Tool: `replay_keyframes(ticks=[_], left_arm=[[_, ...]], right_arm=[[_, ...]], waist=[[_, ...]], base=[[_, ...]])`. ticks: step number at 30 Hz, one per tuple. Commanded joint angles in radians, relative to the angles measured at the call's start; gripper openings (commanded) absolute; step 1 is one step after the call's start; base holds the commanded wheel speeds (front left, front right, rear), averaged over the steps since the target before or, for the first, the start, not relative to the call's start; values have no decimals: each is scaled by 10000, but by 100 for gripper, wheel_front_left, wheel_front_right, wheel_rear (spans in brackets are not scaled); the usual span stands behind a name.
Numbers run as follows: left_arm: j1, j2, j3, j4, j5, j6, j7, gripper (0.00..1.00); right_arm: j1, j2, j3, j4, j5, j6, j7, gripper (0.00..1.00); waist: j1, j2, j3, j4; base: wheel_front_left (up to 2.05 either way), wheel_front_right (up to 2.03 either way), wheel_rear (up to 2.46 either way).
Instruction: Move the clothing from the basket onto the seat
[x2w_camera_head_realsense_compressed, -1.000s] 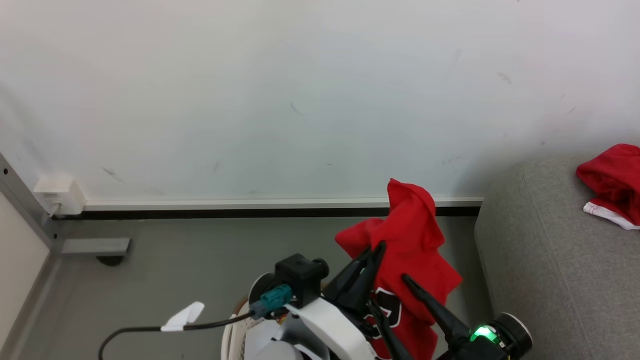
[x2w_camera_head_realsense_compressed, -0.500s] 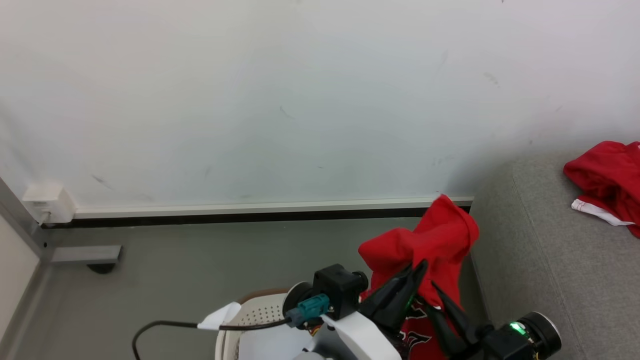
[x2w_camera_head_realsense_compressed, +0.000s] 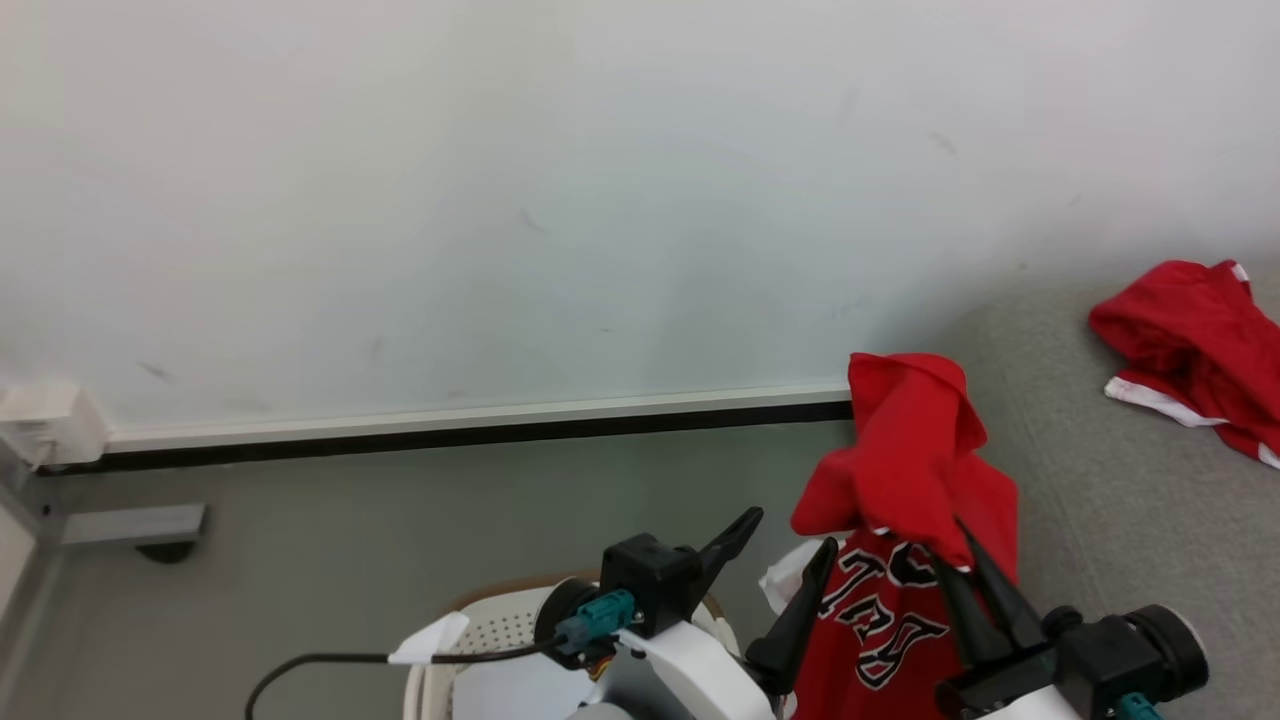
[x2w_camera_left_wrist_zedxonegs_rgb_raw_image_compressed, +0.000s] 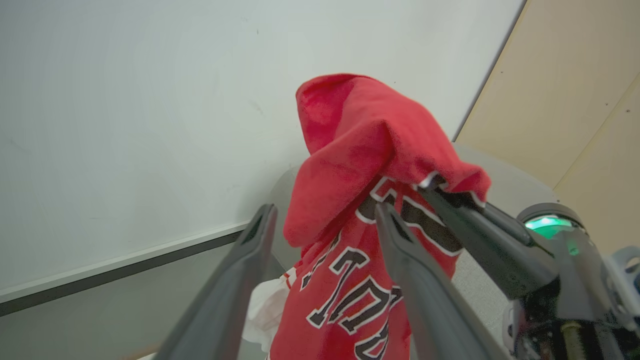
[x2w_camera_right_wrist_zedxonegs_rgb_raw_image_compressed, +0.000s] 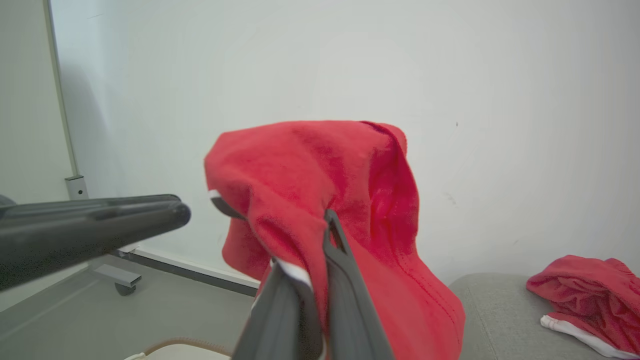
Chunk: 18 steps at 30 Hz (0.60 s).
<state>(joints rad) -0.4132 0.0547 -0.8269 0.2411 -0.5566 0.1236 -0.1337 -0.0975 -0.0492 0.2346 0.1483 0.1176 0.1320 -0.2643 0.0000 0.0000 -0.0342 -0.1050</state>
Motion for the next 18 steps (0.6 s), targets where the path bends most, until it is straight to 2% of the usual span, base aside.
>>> replay_keyframes(ticks=[1,11,18], left_arm=[[-48,64,-37,87,-23,-24,-76,100],[-175,46,-147,404,-81,-74,-288,100],[-331,21,-300,419,-170,-125,-344,100]], right_arm=[[20,-24,-231,-144,-51,-24,1,0],[-230,-20,-1343,-618,-489,-24,1,0],[-311,-16,-1821,-813,-670,-24,1,0]], waist=[[0,0,90,-278],[0,0,517,-1666],[0,0,876,-2168]], base=[[0,0,0],[0,0,0],[0,0,0]])
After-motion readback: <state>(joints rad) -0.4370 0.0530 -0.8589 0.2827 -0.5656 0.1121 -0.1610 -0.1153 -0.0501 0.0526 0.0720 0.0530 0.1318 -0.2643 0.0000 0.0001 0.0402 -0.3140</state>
